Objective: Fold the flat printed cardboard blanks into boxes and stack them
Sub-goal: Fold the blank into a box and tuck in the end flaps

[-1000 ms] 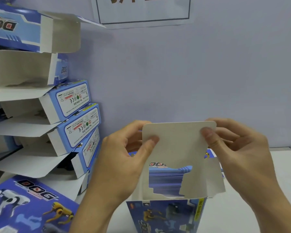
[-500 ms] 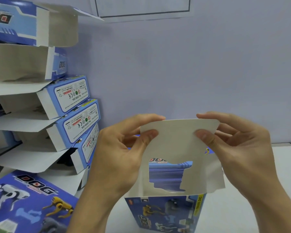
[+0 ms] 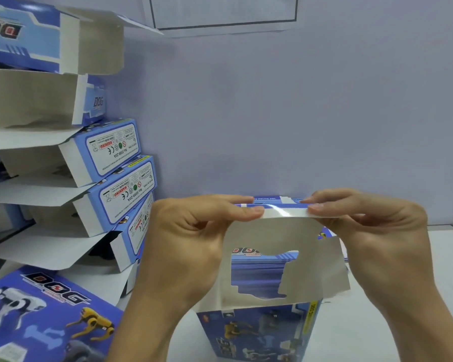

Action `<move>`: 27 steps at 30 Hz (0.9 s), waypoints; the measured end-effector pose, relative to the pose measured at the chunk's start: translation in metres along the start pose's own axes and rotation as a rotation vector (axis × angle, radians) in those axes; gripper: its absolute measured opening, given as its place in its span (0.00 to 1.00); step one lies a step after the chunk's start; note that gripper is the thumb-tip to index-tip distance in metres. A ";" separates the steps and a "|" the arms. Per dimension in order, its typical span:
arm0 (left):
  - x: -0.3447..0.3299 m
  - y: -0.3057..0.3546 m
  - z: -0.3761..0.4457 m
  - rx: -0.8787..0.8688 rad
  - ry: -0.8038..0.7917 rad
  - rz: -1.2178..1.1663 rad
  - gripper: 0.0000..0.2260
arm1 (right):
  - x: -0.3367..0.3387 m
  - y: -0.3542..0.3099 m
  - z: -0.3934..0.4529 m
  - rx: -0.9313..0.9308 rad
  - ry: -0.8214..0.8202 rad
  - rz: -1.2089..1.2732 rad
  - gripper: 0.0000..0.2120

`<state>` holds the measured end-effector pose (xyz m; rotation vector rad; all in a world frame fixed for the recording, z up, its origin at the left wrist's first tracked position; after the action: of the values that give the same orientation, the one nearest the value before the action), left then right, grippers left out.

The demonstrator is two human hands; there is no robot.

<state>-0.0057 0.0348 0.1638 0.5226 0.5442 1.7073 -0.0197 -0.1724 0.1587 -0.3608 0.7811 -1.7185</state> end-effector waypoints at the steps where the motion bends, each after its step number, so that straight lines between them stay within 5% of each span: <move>1: -0.001 -0.002 0.000 0.016 -0.009 0.006 0.11 | 0.000 0.003 0.000 -0.004 -0.004 -0.022 0.15; 10: 0.005 -0.024 -0.002 0.316 0.014 0.203 0.28 | 0.002 0.029 -0.006 -0.275 0.044 -0.231 0.28; 16: 0.017 -0.051 -0.015 0.837 -0.157 0.247 0.09 | 0.009 0.050 -0.015 -0.681 -0.122 -0.352 0.21; 27: 0.015 -0.074 -0.025 1.024 -0.106 0.036 0.08 | 0.013 0.062 -0.018 -0.923 -0.064 -0.165 0.09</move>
<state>0.0331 0.0609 0.0997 1.3326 1.3363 1.3209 0.0110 -0.1868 0.1021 -1.1186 1.5041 -1.3855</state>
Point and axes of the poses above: each hand's wrist, its own z-axis towards the middle knuckle, its own x-axis out of the back of the hand, y = z × x, the point moved 4 cm from there along z, towards the middle knuckle, and after that the axes turned 8 degrees about y, right-handed, at the moved point
